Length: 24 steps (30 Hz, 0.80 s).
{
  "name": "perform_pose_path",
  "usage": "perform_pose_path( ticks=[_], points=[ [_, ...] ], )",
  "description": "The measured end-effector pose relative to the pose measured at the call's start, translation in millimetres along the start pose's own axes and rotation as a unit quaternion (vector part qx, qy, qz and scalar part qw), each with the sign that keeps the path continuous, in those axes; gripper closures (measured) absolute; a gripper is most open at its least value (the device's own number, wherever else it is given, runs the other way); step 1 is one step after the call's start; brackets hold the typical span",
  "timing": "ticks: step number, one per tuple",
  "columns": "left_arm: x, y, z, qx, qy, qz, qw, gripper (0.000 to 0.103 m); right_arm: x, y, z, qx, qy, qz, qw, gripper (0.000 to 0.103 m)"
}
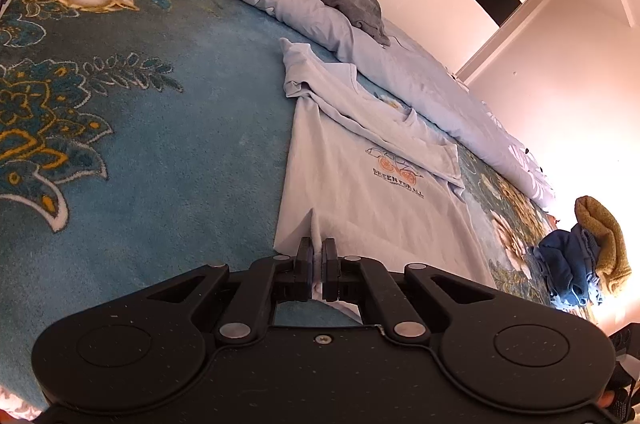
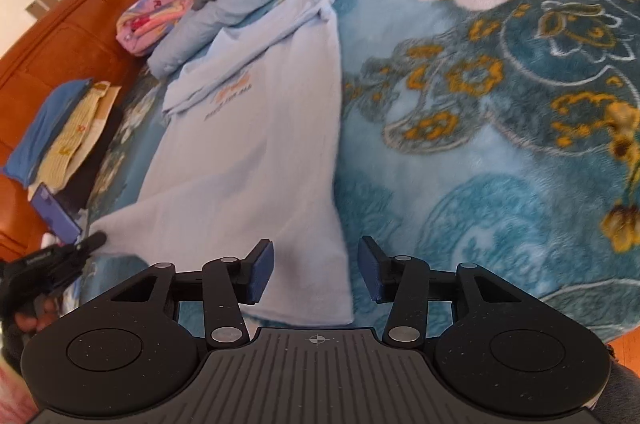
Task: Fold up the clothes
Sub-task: 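Grasp the hem with both grippers and start lifting it toward the collar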
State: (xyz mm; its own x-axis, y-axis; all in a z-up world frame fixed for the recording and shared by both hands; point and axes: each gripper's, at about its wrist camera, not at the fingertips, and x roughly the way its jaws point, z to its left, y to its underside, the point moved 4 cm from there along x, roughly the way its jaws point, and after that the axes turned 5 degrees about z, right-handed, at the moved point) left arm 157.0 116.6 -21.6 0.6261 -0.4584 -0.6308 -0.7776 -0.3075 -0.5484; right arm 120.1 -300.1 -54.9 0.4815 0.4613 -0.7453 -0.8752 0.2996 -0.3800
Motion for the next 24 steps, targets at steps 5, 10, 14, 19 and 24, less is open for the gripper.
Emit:
perform_pose_path(
  ticks=[5,10,14,19,24],
  points=[
    [-1.1,2.2,-0.8,-0.002,-0.001,0.001,1.0000,0.102,2.0,3.5,7.2,-0.004,-0.009,0.006,1.000,0.067],
    [0.2,4.6,-1.4,-0.004,-0.003,0.007,1.0000,0.102,-2.8,2.4,0.9,0.028,-0.046,0.004,0.999,0.095],
    [2.2,6.9,-2.1,-0.003,-0.001,0.015,0.9999,0.102,-14.9,-4.8,-5.9,0.065,-0.085,-0.029,0.994,0.097],
    [9.0,14.2,-2.6,-0.005,0.006,0.033,0.9994,0.102,-31.1,-17.6,-18.4,0.093,-0.105,-0.060,0.988,0.097],
    [14.7,23.2,-5.1,-0.004,0.022,0.050,0.9985,0.095,-28.4,-17.7,-31.9,0.113,-0.086,-0.060,0.988,0.097]
  ],
)
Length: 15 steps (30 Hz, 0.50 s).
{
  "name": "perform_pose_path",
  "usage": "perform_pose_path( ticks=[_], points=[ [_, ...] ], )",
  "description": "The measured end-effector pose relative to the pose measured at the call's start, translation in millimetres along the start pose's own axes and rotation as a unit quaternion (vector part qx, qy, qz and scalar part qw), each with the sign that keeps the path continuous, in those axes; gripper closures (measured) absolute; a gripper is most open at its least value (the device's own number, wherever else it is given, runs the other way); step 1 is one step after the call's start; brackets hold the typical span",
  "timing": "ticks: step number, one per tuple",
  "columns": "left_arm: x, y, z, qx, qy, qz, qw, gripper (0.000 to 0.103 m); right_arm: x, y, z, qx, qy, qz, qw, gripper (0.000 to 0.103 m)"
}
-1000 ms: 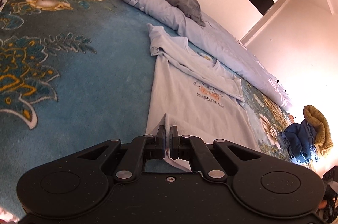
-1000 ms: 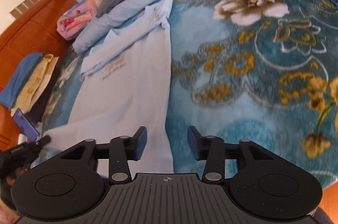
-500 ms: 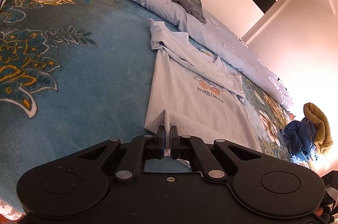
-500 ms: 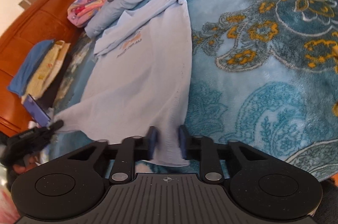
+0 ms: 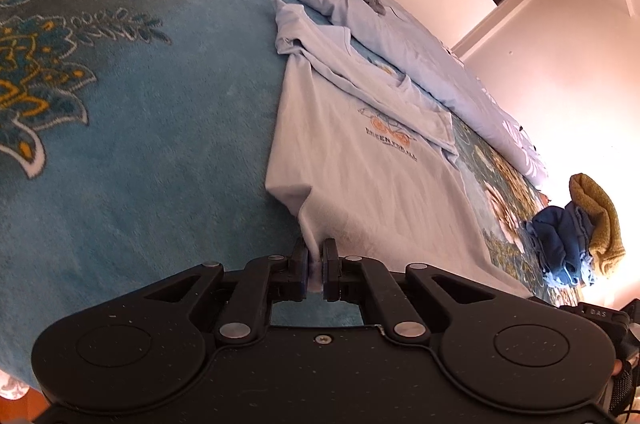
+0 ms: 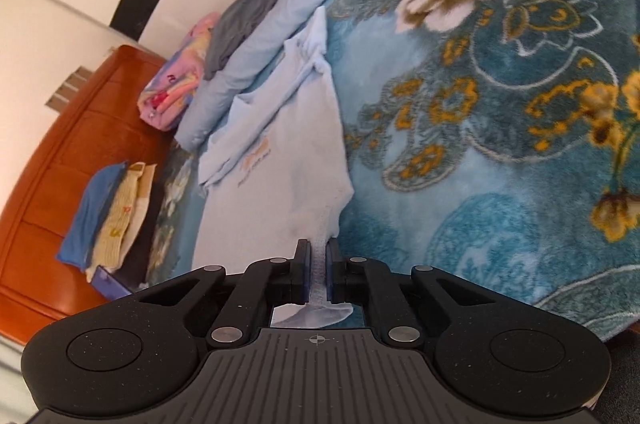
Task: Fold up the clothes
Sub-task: 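Grasp the hem with both grippers and start lifting it toward the collar, then carry the hem with both grippers over the shirt toward the collar and release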
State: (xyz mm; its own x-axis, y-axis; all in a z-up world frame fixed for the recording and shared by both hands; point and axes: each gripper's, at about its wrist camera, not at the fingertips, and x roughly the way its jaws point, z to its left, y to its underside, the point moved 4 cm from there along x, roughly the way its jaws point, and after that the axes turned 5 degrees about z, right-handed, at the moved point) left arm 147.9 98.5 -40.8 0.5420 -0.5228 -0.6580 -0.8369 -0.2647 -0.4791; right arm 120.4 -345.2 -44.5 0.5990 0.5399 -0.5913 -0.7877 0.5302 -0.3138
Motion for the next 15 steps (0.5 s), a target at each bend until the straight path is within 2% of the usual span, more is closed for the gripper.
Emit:
perform_pose_path(
  ticks=[2,10,13,15],
  points=[
    [1.1,2.5,-2.5,0.007,0.008,0.005,0.9999,0.084,2.6,0.7,-3.4,0.005,0.003,0.003,1.000,0.097],
    [4.2,4.8,-3.5,0.014,0.019,0.006,0.9997,0.082,13.7,6.9,-11.4,0.007,0.017,0.022,1.000,0.096],
    [7.0,4.7,-1.5,0.011,0.021,0.006,0.9997,0.080,15.9,8.8,-15.5,0.011,0.017,0.027,0.999,0.092],
    [9.5,4.2,0.0,0.009,0.019,0.007,0.9997,0.074,17.1,9.2,-18.1,0.016,0.018,0.028,0.999,0.085]
  ],
)
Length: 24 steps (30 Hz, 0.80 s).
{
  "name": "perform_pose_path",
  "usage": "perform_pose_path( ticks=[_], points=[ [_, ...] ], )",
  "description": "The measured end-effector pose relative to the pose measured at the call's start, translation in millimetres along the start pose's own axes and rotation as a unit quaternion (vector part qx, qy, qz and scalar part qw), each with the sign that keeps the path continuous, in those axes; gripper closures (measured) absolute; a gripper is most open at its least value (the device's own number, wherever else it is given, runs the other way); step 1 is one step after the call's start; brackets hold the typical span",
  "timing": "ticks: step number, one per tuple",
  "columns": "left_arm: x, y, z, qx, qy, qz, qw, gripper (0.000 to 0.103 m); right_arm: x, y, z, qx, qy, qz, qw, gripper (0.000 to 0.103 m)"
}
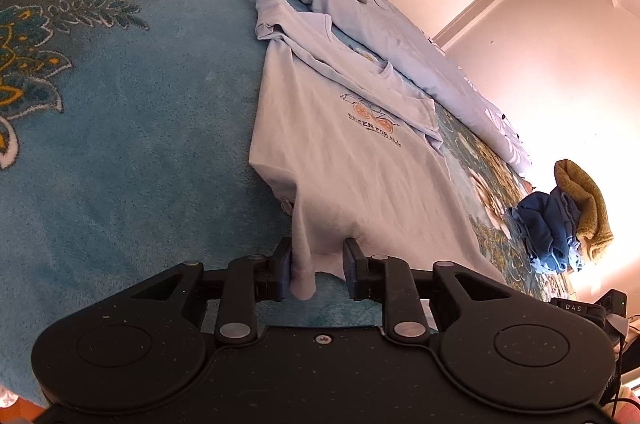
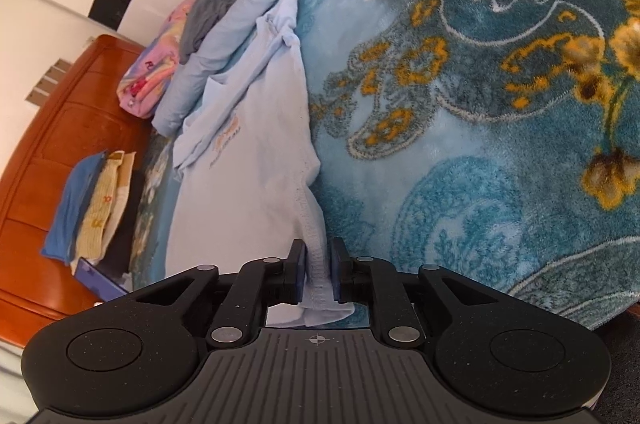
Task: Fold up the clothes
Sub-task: 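Carry the hem with both grippers over the shirt toward the collar and release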
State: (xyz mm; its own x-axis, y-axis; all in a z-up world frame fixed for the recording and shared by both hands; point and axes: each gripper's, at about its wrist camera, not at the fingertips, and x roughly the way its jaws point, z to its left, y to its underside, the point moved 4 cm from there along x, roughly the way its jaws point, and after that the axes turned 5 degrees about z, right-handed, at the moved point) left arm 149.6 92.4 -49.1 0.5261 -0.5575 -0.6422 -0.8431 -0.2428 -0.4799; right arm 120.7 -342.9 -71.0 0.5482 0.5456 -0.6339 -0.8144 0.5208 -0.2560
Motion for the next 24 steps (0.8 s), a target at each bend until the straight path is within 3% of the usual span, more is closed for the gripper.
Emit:
perform_pose_path(
  ticks=[7,11,18,24],
  points=[
    [-1.6,-0.6,1.1,0.004,0.006,-0.005,1.0000,0.076,9.9,2.7,5.5,-0.006,-0.013,0.015,1.000,0.082],
    [-11.6,-4.2,1.7,0.005,0.018,-0.026,0.9995,0.100,14.8,4.2,13.8,-0.019,-0.027,0.025,0.999,0.092],
    [-26.0,-25.5,-6.1,0.009,0.060,-0.077,0.9952,0.102,-0.8,-15.3,37.0,-0.022,-0.128,-0.020,0.991,0.097],
    [-24.4,-80.2,-10.4,-0.003,0.090,-0.114,0.9895,0.103,-0.7,-65.5,56.4,-0.006,-0.193,-0.059,0.979,0.098]
  ],
)
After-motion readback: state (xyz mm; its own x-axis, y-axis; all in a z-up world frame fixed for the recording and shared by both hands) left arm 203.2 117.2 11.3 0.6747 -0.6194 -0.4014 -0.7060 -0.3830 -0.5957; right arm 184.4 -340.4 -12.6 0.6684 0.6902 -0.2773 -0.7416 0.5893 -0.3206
